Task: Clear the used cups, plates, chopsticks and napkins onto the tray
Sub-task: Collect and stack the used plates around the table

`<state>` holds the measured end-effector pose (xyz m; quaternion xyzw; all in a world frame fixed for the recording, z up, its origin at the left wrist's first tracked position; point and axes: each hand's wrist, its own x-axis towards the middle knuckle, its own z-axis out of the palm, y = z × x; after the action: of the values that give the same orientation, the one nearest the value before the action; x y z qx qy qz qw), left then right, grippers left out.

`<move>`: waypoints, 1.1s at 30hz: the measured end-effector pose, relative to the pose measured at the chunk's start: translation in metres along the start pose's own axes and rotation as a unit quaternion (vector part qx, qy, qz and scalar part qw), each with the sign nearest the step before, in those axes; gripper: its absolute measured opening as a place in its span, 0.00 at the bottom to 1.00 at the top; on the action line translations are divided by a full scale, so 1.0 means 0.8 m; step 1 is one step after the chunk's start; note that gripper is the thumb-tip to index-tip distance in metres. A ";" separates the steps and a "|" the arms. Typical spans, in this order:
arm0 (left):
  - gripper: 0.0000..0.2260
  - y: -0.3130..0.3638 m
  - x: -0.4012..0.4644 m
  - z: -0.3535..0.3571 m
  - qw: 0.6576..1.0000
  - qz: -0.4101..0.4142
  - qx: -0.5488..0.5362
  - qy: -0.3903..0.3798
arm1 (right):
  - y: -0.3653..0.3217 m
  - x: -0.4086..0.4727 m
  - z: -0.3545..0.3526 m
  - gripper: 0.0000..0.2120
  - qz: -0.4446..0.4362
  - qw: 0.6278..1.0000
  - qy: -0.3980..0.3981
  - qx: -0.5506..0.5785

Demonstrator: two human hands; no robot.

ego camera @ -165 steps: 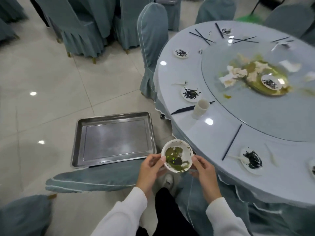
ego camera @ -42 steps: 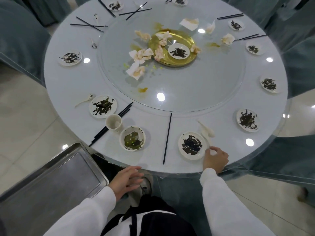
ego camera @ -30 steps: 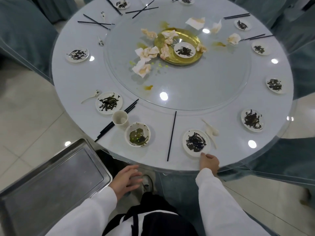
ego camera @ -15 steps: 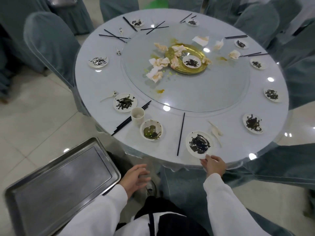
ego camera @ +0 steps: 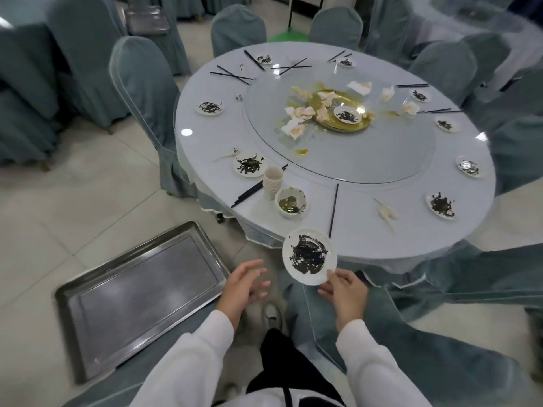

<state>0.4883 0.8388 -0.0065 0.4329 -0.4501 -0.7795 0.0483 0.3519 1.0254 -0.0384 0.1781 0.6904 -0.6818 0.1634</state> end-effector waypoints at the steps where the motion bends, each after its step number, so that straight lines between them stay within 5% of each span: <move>1: 0.10 -0.006 -0.012 -0.008 1.000 0.007 0.000 -0.002 | 0.007 -0.018 0.001 0.03 -0.002 1.000 -0.013 -0.004; 15: 0.12 -0.061 -0.143 -0.089 0.999 0.041 -0.032 -0.011 | 0.036 -0.180 -0.005 0.04 -0.044 0.985 -0.144 -0.081; 33: 0.15 -0.106 -0.248 -0.209 0.953 0.123 -0.210 0.179 | 0.080 -0.296 0.075 0.03 -0.068 0.939 -0.319 -0.113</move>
<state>0.7585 0.8707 0.0191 0.4865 -0.3096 -0.7545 0.3133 0.5897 0.9600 0.0148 -0.1158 0.6850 -0.6299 0.3472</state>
